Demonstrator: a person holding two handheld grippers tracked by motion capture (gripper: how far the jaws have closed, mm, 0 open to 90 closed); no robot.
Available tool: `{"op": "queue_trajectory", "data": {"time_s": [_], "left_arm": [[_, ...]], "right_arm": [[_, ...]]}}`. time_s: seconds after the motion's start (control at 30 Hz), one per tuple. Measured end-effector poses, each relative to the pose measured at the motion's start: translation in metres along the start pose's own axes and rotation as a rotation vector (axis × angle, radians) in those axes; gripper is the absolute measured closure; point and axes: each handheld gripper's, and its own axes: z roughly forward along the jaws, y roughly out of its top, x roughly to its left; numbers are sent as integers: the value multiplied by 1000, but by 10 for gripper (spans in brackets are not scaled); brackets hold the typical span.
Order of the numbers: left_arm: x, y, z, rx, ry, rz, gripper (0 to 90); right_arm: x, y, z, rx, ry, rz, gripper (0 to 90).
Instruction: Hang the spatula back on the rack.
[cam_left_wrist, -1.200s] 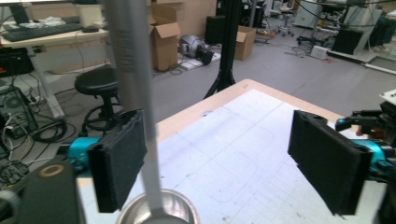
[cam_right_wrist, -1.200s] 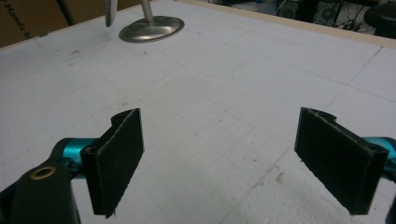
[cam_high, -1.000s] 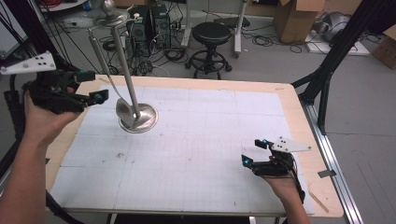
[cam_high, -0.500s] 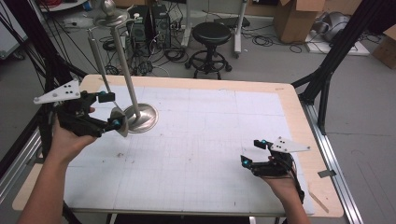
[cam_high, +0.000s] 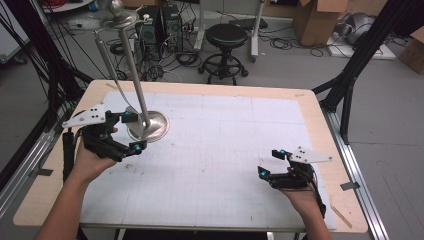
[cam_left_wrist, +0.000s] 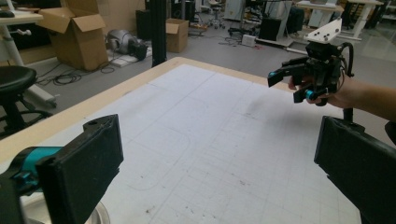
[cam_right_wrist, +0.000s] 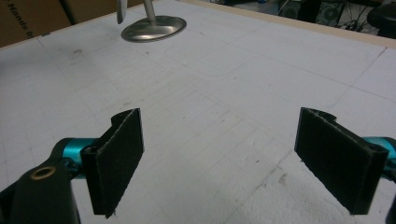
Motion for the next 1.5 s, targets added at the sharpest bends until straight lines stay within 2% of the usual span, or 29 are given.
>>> {"op": "queue_trajectory", "data": {"time_s": [0.17, 0.33, 0.43, 0.5, 0.53, 0.83, 1.5], "left_arm": [[1, -11, 5, 0, -12, 0, 16], [-1, -30, 9, -29, -29, 8, 17], [-4, -40, 13, -36, -30, 33, 17], [-4, -43, 15, -39, -42, 29, 16], [-3, -49, 18, -46, -53, 12, 17], [3, -67, 28, -11, -53, -17, 17], [3, -68, 27, -20, -53, -21, 17]], "right_arm": [[-1, 0, 0, -1, 4, 1, 148], [-3, -1, 0, -4, 4, 1, 148], [-3, -1, 1, -5, 3, 5, 149], [-4, -1, 2, -8, 3, -1, 149], [-4, -2, 2, -4, 4, -3, 149], [-5, -6, 4, 8, -9, 4, 149], [-3, -6, 6, 18, -8, -6, 149]]}}
